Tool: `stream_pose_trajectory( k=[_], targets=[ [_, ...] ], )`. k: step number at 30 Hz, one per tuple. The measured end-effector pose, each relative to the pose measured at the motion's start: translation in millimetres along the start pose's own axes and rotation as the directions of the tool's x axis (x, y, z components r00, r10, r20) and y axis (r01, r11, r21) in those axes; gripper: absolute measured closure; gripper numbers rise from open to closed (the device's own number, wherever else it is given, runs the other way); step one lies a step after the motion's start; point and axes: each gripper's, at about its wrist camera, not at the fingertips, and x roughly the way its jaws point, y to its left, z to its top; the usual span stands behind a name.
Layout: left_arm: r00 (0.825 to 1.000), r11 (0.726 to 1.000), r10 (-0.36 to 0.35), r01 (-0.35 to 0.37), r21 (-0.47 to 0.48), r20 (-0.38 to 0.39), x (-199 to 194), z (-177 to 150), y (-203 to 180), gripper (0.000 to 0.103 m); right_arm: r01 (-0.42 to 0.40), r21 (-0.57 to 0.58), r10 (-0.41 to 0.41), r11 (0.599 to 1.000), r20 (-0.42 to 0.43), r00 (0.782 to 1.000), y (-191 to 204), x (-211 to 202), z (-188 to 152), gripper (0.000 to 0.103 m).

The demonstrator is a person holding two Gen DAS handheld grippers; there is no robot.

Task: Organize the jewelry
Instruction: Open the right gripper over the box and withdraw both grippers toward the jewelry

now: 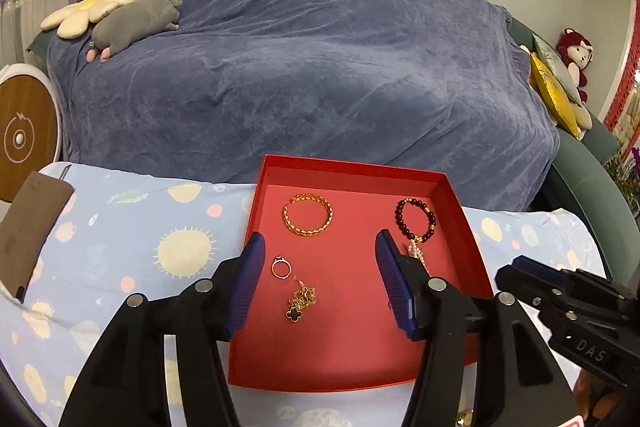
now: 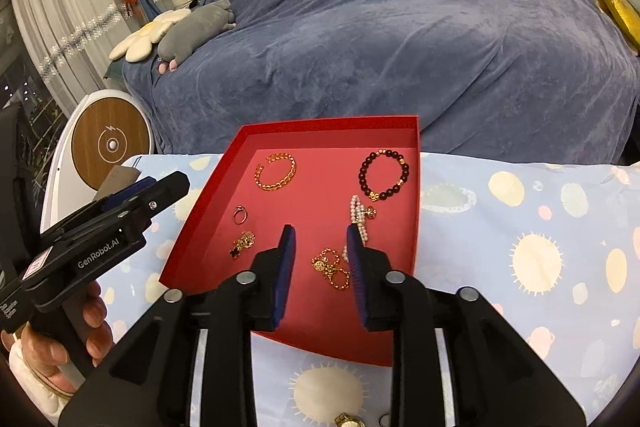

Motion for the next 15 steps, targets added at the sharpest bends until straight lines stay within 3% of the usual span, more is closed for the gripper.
stream_pose_trajectory(
  k=[5, 15],
  targets=[
    [0.999, 0.999, 0.023, -0.024, 0.026, 0.023, -35.2, -18.2, 0.0, 0.039, 0.001, 0.004, -0.001, 1.0, 0.038, 0.999, -5.0, -50.7, -26.2, 0.06],
    [0.999, 0.999, 0.03, -0.031, -0.021, -0.017, -95.2, -97.7, 5.1, 0.035, 0.029, 0.066, -0.031, 0.997, 0.036, 0.999, -20.0, -112.2, -109.7, 0.059]
  ],
)
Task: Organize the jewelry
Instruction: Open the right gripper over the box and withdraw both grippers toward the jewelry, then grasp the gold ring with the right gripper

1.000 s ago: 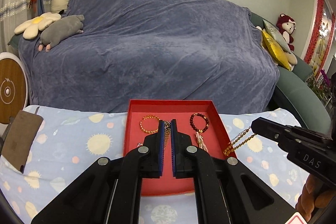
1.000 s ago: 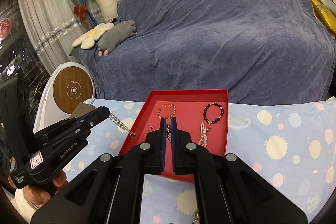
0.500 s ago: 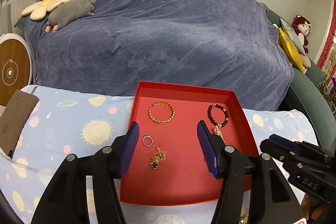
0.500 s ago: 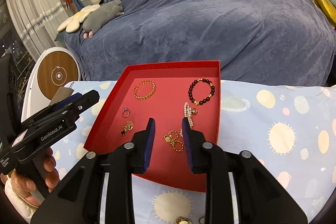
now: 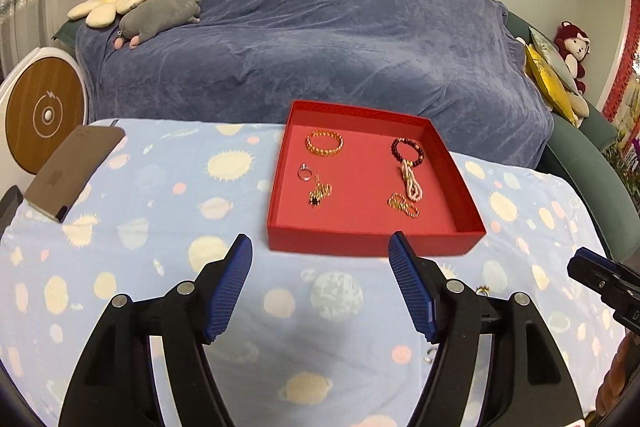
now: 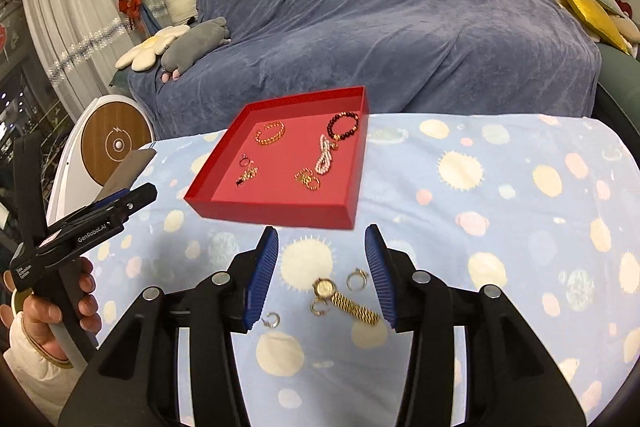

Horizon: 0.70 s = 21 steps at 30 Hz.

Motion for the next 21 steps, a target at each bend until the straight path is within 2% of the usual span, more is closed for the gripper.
stream_pose_trajectory(
  k=[4, 7, 12, 21],
  targets=[
    [1.0, 1.0, -0.004, 0.004, -0.012, -0.029, -7.3, -32.5, 0.7, 0.035, -0.003, 0.038, 0.004, 0.999, -0.034, 0.999, -11.5, -1.5, -25.4, 0.059],
    [0.999, 1.0, -0.017, 0.017, 0.007, -0.045, -7.4, -50.2, -4.1, 0.035, 0.021, 0.016, -0.021, 1.0, -0.048, 0.999, -14.0, 1.6, -35.7, 0.059],
    [0.996, 0.997, -0.029, 0.035, 0.065, -0.079, 2.8, -68.0, -16.9, 0.035, 0.025, 0.0, -0.025, 1.0, -0.091, 0.996, -11.5, 14.6, -50.7, 0.059],
    [0.989, 0.987, -0.081, 0.097, 0.126, -0.127, 15.4, -80.0, -46.6, 0.035, 0.001, -0.053, -0.01, 0.999, -0.162, 0.987, 1.8, 36.7, -67.1, 0.06]
  ],
)
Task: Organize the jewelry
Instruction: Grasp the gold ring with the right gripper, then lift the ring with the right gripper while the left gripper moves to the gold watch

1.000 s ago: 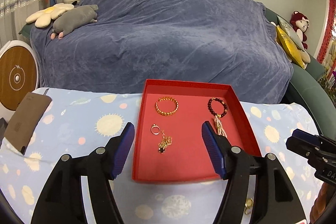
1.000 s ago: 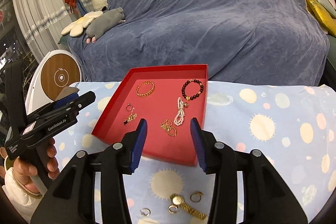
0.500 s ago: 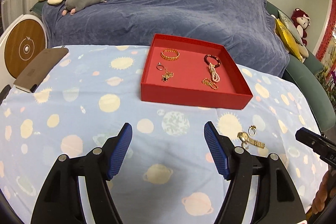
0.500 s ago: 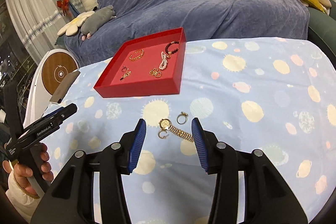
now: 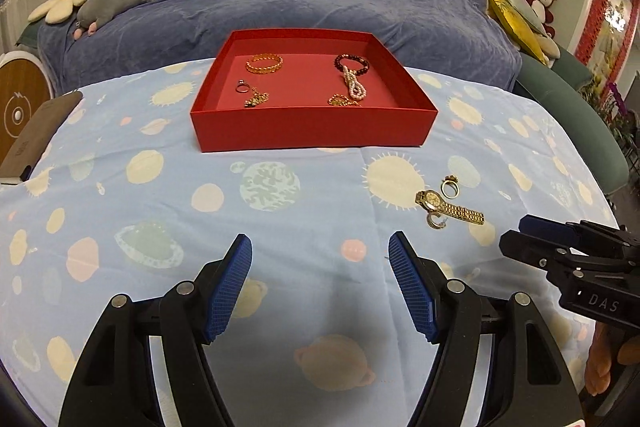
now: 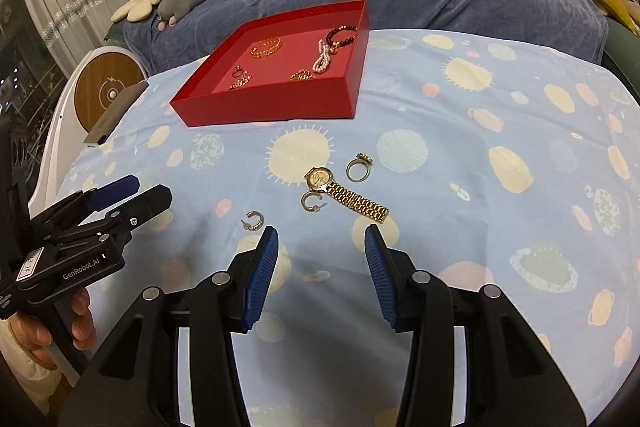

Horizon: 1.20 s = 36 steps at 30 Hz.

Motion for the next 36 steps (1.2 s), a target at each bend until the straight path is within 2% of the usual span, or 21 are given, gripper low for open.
stream_pose_trajectory(
  k=[9, 21, 25, 27, 33, 36],
  targets=[
    [0.999, 1.0, -0.021, 0.021, 0.003, -0.039, 12.2, -2.9, -9.7, 0.035, 0.018, 0.042, -0.018, 0.999, 0.002, 1.0, -15.5, 10.1, 14.8, 0.06],
    [0.998, 0.998, -0.044, 0.041, -0.05, -0.049, 11.3, 0.4, -1.0, 0.035, 0.107, 0.073, -0.108, 0.992, 0.004, 0.994, -22.1, 61.6, 46.9, 0.062],
    [0.998, 0.995, -0.044, 0.039, -0.087, -0.05, 11.2, 2.8, 9.2, 0.035, 0.131, 0.062, -0.131, 0.989, -0.011, 0.991, -19.3, 74.9, 48.8, 0.072],
    [0.998, 0.994, -0.045, 0.04, -0.105, -0.051, 11.0, 3.4, 13.3, 0.035, 0.159, 0.046, -0.158, 0.986, -0.01, 0.987, -17.1, 79.8, 48.7, 0.074],
    [0.998, 0.992, -0.046, 0.039, -0.118, -0.054, 10.7, 2.9, 16.3, 0.035, 0.197, 0.026, -0.197, 0.98, 0.002, 0.98, -18.4, 81.5, 46.9, 0.09],
    [0.997, 0.993, -0.046, 0.039, -0.114, -0.056, 11.7, 2.1, 15.5, 0.035, 0.182, 0.031, -0.183, 0.983, 0.003, 0.983, -21.6, 74.0, 42.0, 0.09]
  ],
)
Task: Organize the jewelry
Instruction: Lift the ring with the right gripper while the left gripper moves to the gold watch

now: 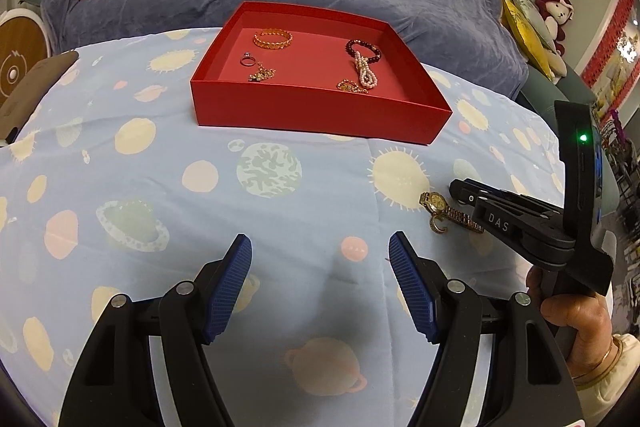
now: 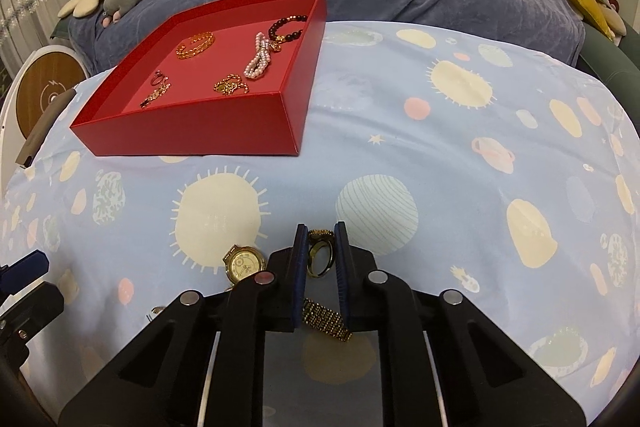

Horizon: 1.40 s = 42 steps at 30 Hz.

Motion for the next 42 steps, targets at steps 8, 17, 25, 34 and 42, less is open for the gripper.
stream_pose_trajectory(
  k=[8, 17, 25, 34, 42],
  targets=[
    [0.998, 0.998, -0.06, 0.06, -0.007, -0.033, 18.8, -4.0, -21.4, 0.035, -0.016, -0.008, 0.016, 1.0, 0.032, 0.999, -24.5, -40.9, -16.0, 0.09],
    [0.999, 0.998, -0.034, 0.032, -0.05, -0.041, 58.6, 9.4, -83.7, 0.035, -0.023, 0.072, 0.019, 0.997, 0.052, 0.998, -66.9, -71.5, -25.9, 0.091],
    [0.99, 0.99, 0.141, -0.141, 0.009, -0.026, 88.2, 15.9, -109.2, 0.045, -0.04, 0.075, 0.037, 0.996, 0.047, 0.998, -68.1, -74.5, -28.0, 0.091],
    [0.985, 0.969, 0.171, -0.17, 0.179, 0.01, 63.6, -9.8, -74.2, 0.067, -0.063, 0.052, 0.06, 0.997, 0.052, 0.997, -54.4, -78.2, -29.2, 0.091],
    [0.995, 0.994, 0.099, -0.098, 0.039, -0.023, 51.1, 1.8, -44.9, 0.069, -0.077, 0.032, 0.076, 0.996, 0.041, 0.996, -44.1, -75.2, -31.8, 0.091]
  ],
)
